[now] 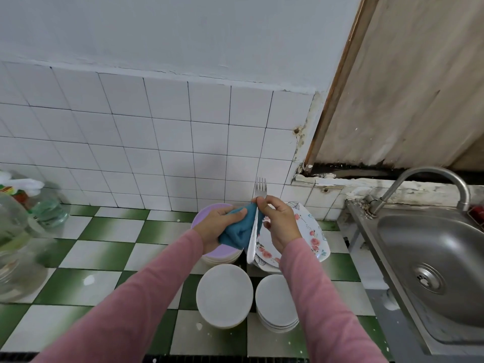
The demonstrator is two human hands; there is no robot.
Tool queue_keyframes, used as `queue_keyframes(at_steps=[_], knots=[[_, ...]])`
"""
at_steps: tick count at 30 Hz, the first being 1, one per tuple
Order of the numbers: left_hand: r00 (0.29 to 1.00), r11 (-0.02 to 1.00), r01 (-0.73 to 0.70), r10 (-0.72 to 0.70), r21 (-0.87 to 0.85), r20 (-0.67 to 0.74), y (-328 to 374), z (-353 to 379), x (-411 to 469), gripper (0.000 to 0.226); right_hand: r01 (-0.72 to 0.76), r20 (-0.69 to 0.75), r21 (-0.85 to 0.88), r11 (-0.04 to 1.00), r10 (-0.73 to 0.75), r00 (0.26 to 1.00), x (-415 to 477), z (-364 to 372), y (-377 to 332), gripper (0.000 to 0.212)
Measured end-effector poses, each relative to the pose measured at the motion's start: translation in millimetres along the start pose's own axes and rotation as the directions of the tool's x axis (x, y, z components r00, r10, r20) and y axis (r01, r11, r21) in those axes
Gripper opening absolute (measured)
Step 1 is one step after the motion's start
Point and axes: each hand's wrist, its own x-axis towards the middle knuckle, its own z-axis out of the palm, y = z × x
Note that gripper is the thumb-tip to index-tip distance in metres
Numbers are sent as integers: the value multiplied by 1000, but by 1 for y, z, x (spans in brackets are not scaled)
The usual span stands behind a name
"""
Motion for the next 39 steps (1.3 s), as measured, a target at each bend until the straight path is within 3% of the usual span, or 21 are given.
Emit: queue_keyframes(at_steps=[4,8,10,13,16,18,22,24,27,30,33,36,39], knots=[[998,998,65,-65,14,21,-5,-5,-3,36,-27,-50,92,995,32,998,5,-6,-3,16],[988,999,7,-13,-39,-156,-7,-3,0,30,-26,-121,205,978,51,991,1,-6,-2,21],[964,993,-53,23,-107,-266,-7,-3,4,30,1,-142,122,993,16,990,-2,-3,-1,21],[933,973,-106,26,-205,-359,-5,-1,7,32,108,-117,-236,966,-138,984,-8,6,9,15],[934,960,-101,1,-261,-358,-3,5,10,38,270,72,-565,780,-280,957,-16,15,18,41],[942,949,-93,-15,-303,-336,1,8,9,37,352,218,-753,555,-294,931,-17,15,26,63],[945,933,-103,-17,-345,-328,9,3,8,35,326,251,-895,305,-260,932,-16,4,37,78],[942,930,-105,-20,-351,-335,11,-3,7,32,291,239,-917,273,-209,948,-16,-1,37,77],[936,931,-133,5,-339,-352,13,-11,8,36,271,190,-891,364,-243,951,-15,-9,36,64],[928,950,-151,41,-274,-370,13,-13,7,37,238,42,-662,711,-282,958,-17,-10,28,26],[934,965,-138,51,-224,-353,6,-10,6,41,162,83,-276,948,-144,986,-24,0,11,10],[965,966,-112,50,-231,-257,6,-1,0,43,32,197,-32,999,-25,980,-24,8,2,13],[982,963,-97,52,-251,-180,11,3,-4,44,-19,221,-109,994,43,974,-18,6,1,18]])
